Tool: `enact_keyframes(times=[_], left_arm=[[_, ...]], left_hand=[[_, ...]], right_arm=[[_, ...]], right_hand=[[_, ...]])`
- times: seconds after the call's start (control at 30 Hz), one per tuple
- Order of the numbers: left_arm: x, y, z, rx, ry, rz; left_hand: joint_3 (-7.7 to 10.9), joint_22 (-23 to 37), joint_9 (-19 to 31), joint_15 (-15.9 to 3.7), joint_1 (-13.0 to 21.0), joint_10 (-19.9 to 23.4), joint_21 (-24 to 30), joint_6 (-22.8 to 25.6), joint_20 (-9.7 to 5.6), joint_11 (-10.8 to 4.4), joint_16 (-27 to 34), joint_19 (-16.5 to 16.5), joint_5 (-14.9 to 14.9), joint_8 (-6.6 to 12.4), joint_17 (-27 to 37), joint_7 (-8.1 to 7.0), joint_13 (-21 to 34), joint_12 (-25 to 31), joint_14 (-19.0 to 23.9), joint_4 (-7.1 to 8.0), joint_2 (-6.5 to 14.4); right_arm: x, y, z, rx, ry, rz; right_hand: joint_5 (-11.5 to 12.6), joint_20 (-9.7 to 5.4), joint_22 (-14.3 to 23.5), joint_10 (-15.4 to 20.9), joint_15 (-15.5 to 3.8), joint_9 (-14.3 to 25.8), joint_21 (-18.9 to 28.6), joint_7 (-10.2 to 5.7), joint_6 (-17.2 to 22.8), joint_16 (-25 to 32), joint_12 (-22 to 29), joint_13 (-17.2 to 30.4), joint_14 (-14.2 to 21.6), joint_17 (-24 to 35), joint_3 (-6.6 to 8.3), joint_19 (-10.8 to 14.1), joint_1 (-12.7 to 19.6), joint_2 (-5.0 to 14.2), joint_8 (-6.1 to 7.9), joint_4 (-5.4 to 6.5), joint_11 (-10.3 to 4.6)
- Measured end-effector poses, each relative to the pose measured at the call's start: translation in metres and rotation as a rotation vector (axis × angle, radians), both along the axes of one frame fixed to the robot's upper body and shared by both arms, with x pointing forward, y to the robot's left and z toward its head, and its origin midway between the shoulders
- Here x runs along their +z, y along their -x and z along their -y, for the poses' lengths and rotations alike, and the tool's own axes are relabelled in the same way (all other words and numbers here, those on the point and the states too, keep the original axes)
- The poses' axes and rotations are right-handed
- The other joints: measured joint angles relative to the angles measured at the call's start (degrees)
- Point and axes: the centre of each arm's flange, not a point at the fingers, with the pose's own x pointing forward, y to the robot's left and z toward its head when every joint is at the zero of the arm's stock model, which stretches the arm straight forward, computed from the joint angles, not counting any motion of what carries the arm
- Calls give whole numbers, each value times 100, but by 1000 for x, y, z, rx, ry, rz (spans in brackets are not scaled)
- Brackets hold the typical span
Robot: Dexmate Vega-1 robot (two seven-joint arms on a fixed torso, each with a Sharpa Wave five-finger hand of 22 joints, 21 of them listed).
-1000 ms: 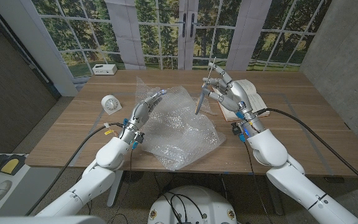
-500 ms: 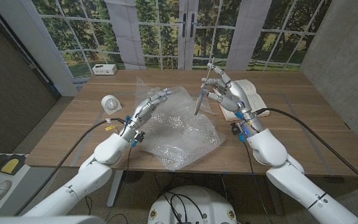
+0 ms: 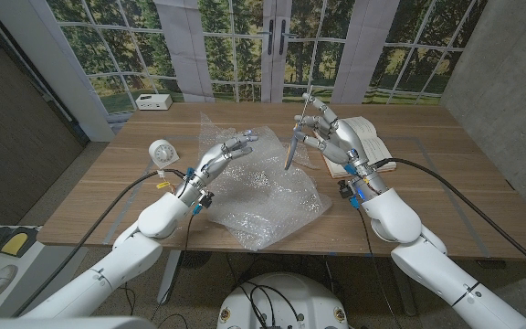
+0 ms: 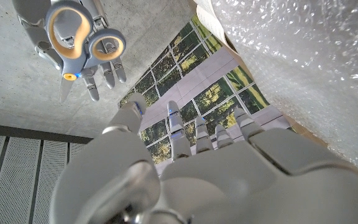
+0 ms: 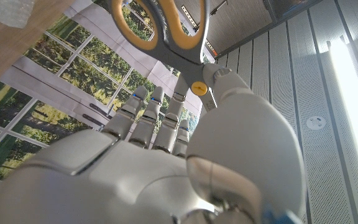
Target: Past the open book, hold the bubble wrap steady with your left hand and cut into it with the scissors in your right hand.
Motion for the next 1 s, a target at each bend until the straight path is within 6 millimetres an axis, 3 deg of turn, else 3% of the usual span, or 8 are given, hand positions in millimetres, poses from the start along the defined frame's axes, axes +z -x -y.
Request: enact_keyframes(times=[0.33,0.53,1.0], left_arm=[[0,1,7,-27,-36,-8],[-2,-1,12,-75,-41,-33],[-3,-1,19,-149,-43,-70]], left_hand=[[-53,0,33,81,263,-280,-24,0,10,22,-74,-54,-45,48,0,0,0,-94,-251,53,-207],[-137,0,74,58,358,-316,-23,219,10,-138,-74,-54,-45,153,14,10,0,-105,-295,70,-351],[-184,1,132,39,514,-294,-23,500,10,-219,-73,-54,-45,282,13,49,15,-22,-312,118,-360]], right_arm=[[0,0,0,3,5,-1],[-1,0,-1,8,5,-6],[-2,1,-2,17,5,-11]], right_hand=[[1,0,0,0,0,0,0,0,0,0,0,0,0,0,-1,0,8,-8,0,-1,0],[0,0,0,0,0,0,0,0,0,0,0,0,0,0,-5,0,8,-8,0,-5,0],[-6,0,0,0,0,0,0,0,0,0,0,0,0,-1,-13,0,8,-8,0,-13,0]])
